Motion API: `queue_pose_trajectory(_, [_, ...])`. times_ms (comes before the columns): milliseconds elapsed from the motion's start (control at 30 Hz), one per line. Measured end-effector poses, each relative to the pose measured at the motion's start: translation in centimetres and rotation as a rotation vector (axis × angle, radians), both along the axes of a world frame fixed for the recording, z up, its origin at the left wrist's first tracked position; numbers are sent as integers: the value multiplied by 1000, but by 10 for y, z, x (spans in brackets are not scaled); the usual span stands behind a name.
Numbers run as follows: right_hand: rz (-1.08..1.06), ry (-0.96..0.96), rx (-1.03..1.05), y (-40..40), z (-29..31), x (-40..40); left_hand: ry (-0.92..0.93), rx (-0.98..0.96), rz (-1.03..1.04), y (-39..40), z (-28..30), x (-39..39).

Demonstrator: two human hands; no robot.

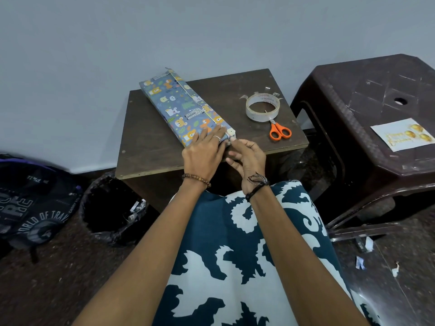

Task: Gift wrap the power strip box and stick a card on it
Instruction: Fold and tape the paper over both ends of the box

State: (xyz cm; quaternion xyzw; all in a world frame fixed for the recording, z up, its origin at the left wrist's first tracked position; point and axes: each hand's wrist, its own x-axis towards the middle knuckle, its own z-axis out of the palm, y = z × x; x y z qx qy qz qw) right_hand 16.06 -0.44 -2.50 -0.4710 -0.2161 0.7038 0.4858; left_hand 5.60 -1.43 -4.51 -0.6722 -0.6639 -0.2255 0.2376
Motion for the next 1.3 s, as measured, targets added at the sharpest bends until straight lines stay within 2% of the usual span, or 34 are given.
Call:
queue_pose_trajectory(133, [31, 76, -83, 1, 3, 4, 91, 32, 6, -5, 9, 0])
queue_pose_trajectory(267, [2, 50, -43, 0, -1, 3, 133, 52, -1, -4, 10, -2])
queue_pose_trajectory(433, [-27, 60, 10, -1, -4, -3, 65, 6, -50, -1, 6, -3])
queue_pose_trajectory(767, [-102, -4, 41, -2, -11, -14, 39, -17, 36, -1, 7, -3])
queue_pose_trajectory(900, [-127, -37, 47, -1, -12, -17, 15, -84, 95, 2, -1, -7])
queue_pose_trajectory(1100, [-165, -92, 81, -1, -17, -26, 43, -109, 102, 3, -3, -8])
queue_pose_trajectory(1300, [-220, -67, 59, -1, -20, -34, 107, -75, 117, 2, 0, -6])
